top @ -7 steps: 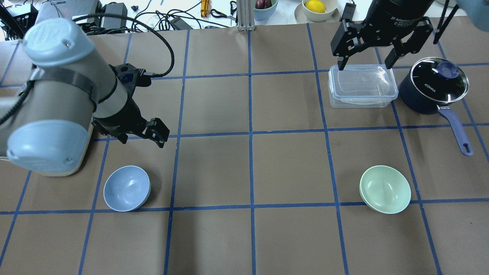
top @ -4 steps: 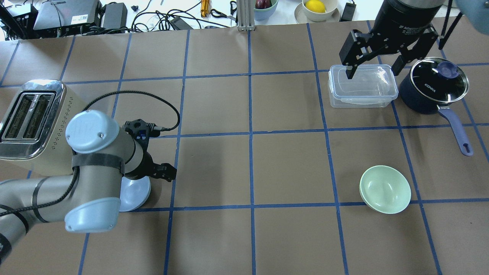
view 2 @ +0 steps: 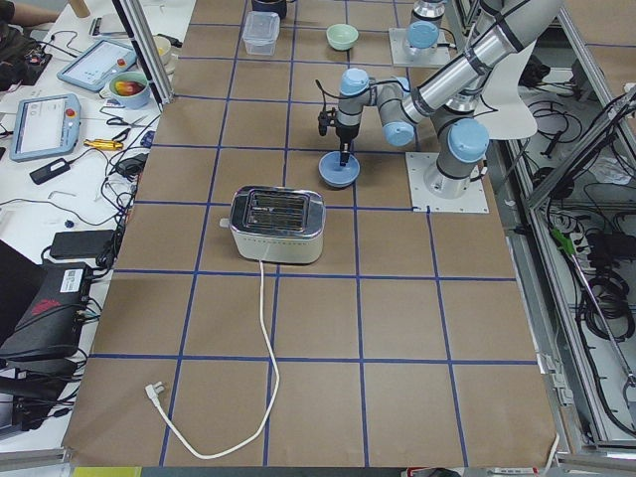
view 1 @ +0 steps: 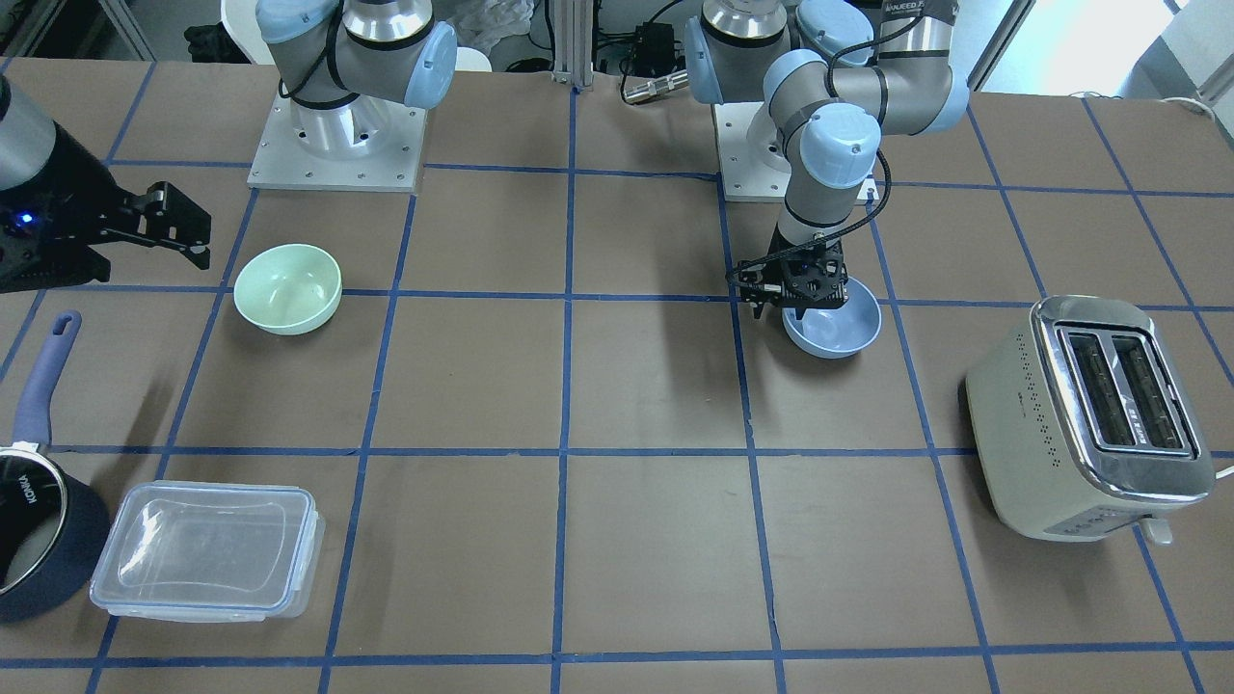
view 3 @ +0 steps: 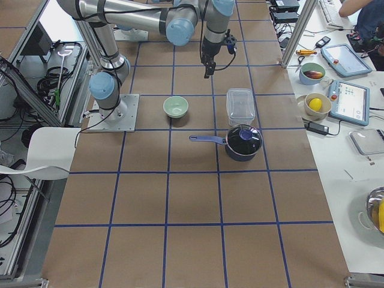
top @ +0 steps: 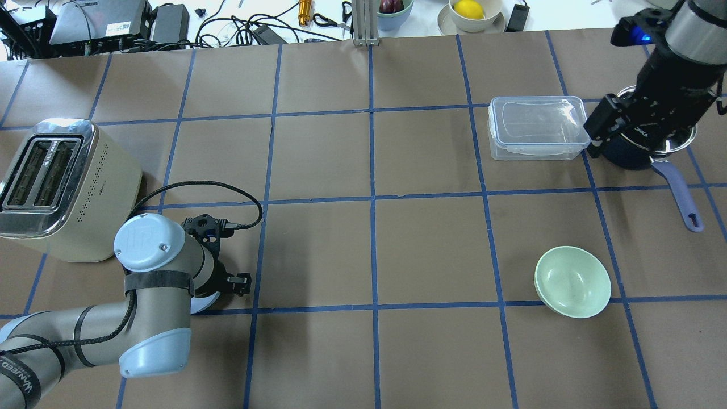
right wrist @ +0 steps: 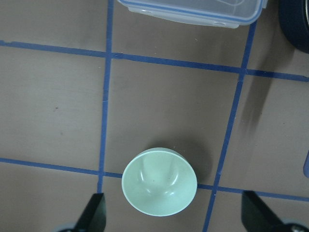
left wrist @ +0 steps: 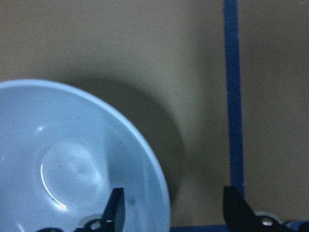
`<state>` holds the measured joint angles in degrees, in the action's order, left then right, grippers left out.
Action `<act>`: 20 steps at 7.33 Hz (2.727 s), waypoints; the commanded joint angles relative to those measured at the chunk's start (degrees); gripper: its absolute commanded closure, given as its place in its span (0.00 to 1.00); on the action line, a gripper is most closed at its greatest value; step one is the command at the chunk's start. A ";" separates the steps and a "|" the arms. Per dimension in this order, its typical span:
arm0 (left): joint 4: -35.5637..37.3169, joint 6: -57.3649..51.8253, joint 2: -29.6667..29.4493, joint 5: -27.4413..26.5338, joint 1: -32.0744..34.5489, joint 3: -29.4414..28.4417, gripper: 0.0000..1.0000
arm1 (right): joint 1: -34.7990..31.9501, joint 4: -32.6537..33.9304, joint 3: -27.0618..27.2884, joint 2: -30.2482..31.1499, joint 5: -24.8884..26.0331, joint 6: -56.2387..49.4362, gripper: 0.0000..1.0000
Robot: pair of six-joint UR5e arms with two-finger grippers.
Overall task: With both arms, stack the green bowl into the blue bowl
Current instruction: 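Grasp light blue bowl rim with left gripper while right gripper grasps green bowl, then set the light blue bowl at table center and open the left gripper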
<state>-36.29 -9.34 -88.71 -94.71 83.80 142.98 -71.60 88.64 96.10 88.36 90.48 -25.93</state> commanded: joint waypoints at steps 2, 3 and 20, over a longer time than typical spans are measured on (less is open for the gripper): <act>-0.35 1.51 0.65 -2.94 2.75 -4.95 0.98 | 3.75 10.83 12.50 1.98 1.19 -3.69 0.00; -5.14 9.09 -0.66 -1.54 8.51 -10.64 0.98 | 3.75 13.47 15.49 2.86 1.28 -3.69 0.00; -30.70 24.11 -8.36 2.51 19.43 -43.48 0.00 | 6.58 21.95 21.09 0.96 -6.17 1.99 1.00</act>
<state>-58.51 24.49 -102.12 -92.79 109.08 99.59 -63.37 116.22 122.71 91.07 88.07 -28.22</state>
